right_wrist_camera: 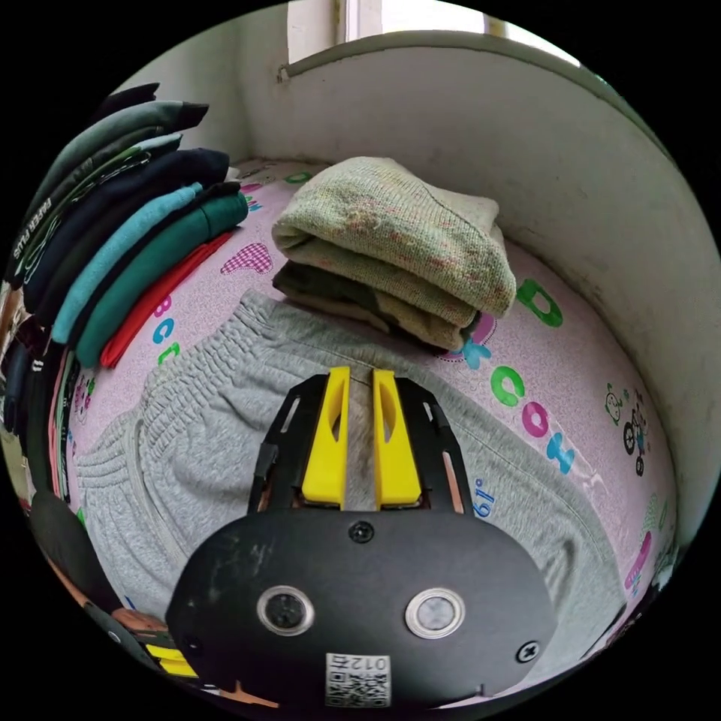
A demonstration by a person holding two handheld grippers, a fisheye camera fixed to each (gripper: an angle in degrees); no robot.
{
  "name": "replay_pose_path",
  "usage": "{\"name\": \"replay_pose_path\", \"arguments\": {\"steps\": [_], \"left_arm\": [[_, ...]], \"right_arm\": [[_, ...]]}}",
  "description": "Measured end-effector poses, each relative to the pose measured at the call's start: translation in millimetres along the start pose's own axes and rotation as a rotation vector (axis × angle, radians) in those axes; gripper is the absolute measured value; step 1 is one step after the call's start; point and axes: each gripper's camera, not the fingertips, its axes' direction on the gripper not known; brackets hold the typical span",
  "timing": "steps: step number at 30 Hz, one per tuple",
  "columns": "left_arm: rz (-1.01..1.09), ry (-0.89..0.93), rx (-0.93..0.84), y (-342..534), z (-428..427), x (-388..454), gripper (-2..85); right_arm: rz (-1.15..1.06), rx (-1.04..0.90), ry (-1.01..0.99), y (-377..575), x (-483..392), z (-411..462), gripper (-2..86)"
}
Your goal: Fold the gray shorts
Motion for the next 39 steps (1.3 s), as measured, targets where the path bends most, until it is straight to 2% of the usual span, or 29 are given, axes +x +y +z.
{"name": "replay_pose_path", "arguments": {"steps": [4, 6, 9, 12, 15, 17, 21, 23, 26, 28, 30, 36, 39], "left_arm": [[0.002, 0.019, 0.001, -2.3, 1.0, -2.5, -0.1], [-0.014, 0.062, -0.002, -2.9, 1.9, -9.2, -0.1], [-0.017, 0.115, -0.014, -3.8, 2.7, -16.8, 0.0], [0.008, 0.1, -0.015, -3.8, 1.2, -12.7, 0.1], [0.07, 0.051, -0.006, -5.7, 0.2, 1.2, 0.3], [0.104, 0.039, -0.003, -6.7, 2.3, 10.5, 0.4], [0.138, -0.02, -0.001, -10.6, 4.4, 24.8, 0.4], [0.145, -0.035, 0.0, -12.3, 5.0, 28.6, 0.4], [0.16, -0.041, 0.008, -20.6, -1.8, 37.9, 0.4], [0.242, -0.065, 0.15, -33.8, -22.3, 61.9, 0.2], [0.295, -0.125, 0.198, -53.8, -23.0, 82.1, 0.1], [0.233, 0.097, 0.086, -158.0, 31.3, 97.0, 0.0], [0.257, 0.091, 0.092, -199.4, 44.9, 108.3, 0.0]], "right_arm": [[0.079, -0.049, -0.13, 21.0, 34.9, -23.0, 2.4], [0.111, 0.014, -0.204, 46.0, 51.1, -53.8, 2.0], [0.208, 0.087, -0.171, 111.7, 91.5, -113.5, 2.4], [0.346, 0.119, -0.057, 207.0, 155.4, -174.3, 2.7], [0.581, 0.102, 0.157, 324.8, 236.0, -229.9, 3.4], [0.86, 0.102, 0.286, 425.3, 305.6, -275.5, 3.2], [1.202, 0.251, 0.339, 550.2, 384.8, -339.3, 3.4], [1.358, 0.345, 0.237, 608.9, 427.5, -356.3, 4.9], [1.454, 0.416, 0.125, 651.5, 467.7, -357.4, 6.4], [1.473, 0.413, 0.093, 663.5, 487.2, -353.6, 7.2], [1.488, 0.405, 0.059, 670.9, 503.7, -347.7, 7.3], [1.505, 0.326, 0.019, 661.5, 538.2, -338.1, 2.6], [1.408, 0.52, 0.022, 633.0, 558.9, -363.3, 5.2]]}}
